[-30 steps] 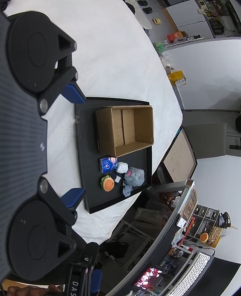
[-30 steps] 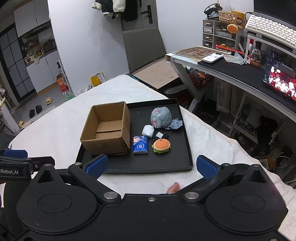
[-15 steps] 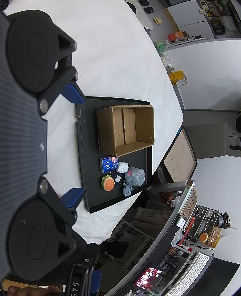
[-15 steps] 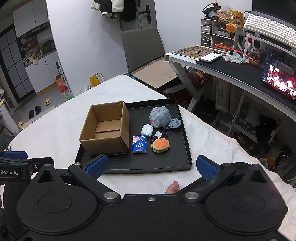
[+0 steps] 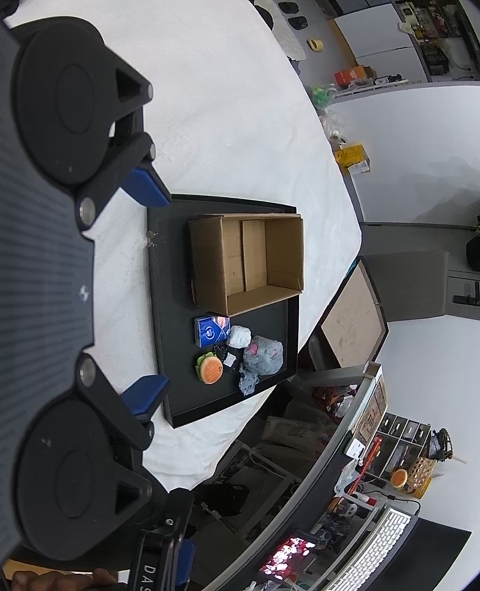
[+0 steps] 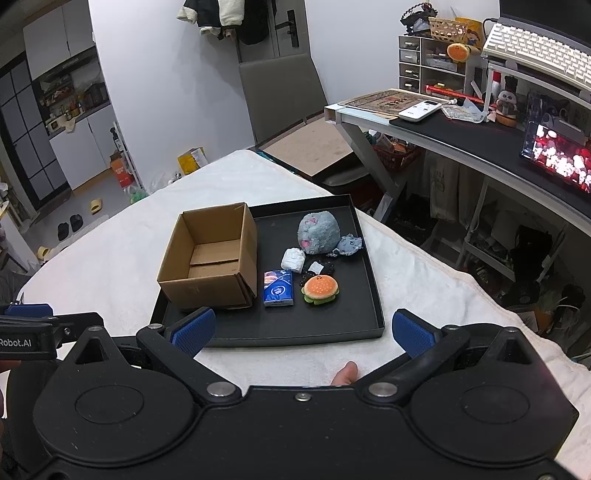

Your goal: Organize soft objects

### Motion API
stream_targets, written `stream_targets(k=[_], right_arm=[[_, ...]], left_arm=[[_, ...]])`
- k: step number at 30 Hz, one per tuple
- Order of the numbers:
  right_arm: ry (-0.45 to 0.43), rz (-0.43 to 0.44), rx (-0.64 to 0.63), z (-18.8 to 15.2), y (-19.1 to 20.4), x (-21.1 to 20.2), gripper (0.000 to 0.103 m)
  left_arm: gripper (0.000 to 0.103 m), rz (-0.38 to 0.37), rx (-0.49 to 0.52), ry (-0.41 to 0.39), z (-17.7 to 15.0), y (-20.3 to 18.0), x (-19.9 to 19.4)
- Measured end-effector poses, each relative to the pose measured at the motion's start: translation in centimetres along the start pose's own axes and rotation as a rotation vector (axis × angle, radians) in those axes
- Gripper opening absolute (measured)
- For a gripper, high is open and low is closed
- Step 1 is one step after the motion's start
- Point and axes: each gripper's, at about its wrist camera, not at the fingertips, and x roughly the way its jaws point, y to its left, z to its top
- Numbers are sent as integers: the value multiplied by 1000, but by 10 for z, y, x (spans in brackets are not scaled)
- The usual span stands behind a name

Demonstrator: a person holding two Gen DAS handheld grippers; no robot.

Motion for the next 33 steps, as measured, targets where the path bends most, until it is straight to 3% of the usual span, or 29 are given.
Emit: stream_targets(k=[33], right_arm=[[46, 31, 59, 24, -20, 76, 103]], left_arm=[[96, 7, -79, 24, 39, 32, 81]])
